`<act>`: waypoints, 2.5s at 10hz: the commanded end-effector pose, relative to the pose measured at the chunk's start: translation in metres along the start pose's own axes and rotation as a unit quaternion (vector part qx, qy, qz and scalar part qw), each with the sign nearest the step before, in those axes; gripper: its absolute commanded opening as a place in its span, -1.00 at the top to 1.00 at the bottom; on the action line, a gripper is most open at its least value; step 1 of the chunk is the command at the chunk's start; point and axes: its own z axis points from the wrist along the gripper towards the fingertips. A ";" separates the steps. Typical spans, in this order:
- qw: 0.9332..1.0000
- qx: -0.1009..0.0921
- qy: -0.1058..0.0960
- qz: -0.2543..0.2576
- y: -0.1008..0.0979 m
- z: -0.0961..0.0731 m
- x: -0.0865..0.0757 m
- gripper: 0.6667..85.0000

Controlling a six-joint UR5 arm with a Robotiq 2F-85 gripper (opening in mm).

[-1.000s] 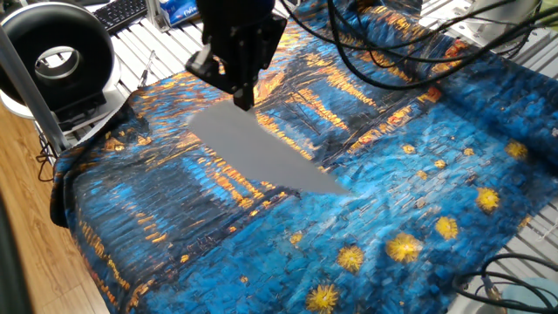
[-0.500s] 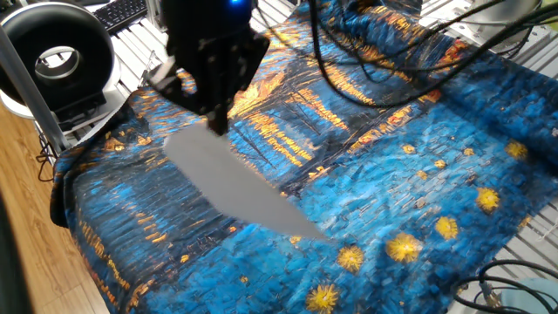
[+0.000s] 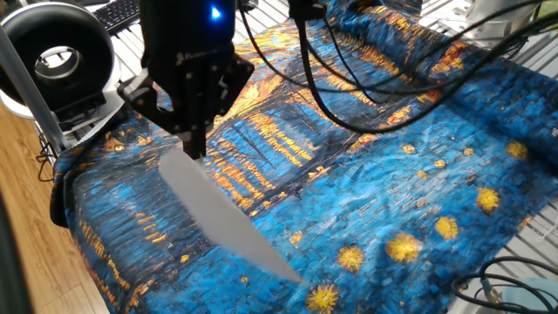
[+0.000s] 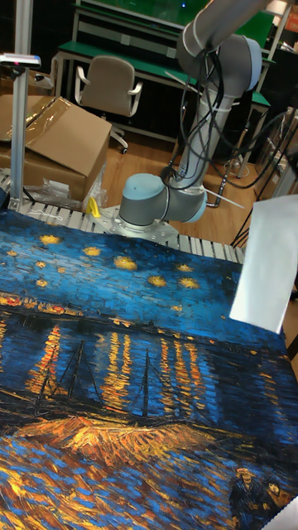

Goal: Flip over and spread out the paper that is laid flat on the table

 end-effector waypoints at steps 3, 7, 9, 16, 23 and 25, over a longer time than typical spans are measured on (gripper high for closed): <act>0.993 0.036 -0.020 -0.110 -0.105 0.048 -0.035 0.99; 0.971 0.103 -0.024 -0.214 -0.190 0.044 -0.069 0.99; 0.963 0.120 -0.031 -0.237 -0.206 0.044 -0.080 0.99; 0.941 0.161 -0.035 -0.296 -0.224 0.040 -0.098 0.99; 0.932 0.174 -0.041 -0.314 -0.234 0.041 -0.105 0.99; 0.931 0.173 -0.047 -0.319 -0.234 0.047 -0.111 0.99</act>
